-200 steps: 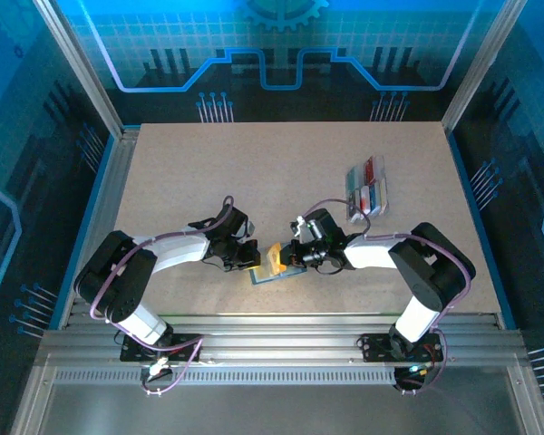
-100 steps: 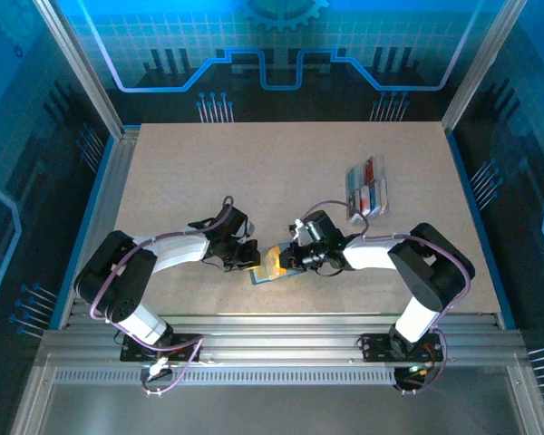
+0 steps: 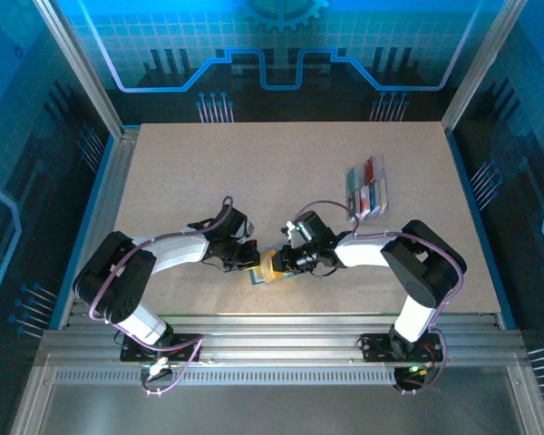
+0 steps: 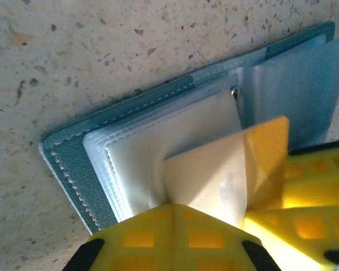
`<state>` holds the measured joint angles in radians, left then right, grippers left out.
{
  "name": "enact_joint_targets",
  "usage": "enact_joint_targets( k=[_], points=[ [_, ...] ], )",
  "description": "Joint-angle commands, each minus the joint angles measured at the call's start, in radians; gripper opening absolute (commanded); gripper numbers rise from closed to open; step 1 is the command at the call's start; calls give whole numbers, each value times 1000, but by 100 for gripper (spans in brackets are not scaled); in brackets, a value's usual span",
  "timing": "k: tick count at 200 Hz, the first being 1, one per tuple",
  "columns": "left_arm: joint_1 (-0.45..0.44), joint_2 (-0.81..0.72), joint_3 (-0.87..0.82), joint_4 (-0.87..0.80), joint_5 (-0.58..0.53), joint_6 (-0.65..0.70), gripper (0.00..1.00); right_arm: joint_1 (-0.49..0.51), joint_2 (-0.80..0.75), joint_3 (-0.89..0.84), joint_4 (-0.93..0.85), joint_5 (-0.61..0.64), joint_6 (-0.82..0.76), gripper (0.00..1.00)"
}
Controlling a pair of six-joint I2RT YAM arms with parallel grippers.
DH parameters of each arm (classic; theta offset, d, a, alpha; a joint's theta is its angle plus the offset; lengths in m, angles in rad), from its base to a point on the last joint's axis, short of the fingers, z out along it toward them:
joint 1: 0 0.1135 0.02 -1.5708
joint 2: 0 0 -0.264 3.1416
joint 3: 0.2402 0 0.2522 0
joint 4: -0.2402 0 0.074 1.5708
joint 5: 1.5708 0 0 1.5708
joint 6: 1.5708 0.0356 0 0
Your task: Put the credit cards into the card holder
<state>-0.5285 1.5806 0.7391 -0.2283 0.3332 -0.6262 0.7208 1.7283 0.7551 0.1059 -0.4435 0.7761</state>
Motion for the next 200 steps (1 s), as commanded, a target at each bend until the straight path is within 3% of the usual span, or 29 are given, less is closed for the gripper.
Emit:
enact_joint_targets(
  k=[1, 37, 87, 110, 155, 200],
  points=[
    [0, 13, -48, -72, -54, 11, 2, 22, -11, 25, -152, 50, -50, 35],
    [3, 14, -54, -62, -48, 8, 2, 23, -24, 81, -257, 60, -102, 46],
    [6, 8, -56, -63, -45, 9, 2, 28, -29, 119, -345, 106, -121, 46],
    [5, 6, -58, -62, -44, 11, 2, 33, -16, 147, -348, 113, -126, 41],
    [8, 3, -60, -59, -41, 11, 2, 36, 37, 162, -260, 65, -91, 19],
    [8, -9, -54, -67, -33, 12, 2, 48, 65, 190, -225, 75, -66, 18]
  ],
)
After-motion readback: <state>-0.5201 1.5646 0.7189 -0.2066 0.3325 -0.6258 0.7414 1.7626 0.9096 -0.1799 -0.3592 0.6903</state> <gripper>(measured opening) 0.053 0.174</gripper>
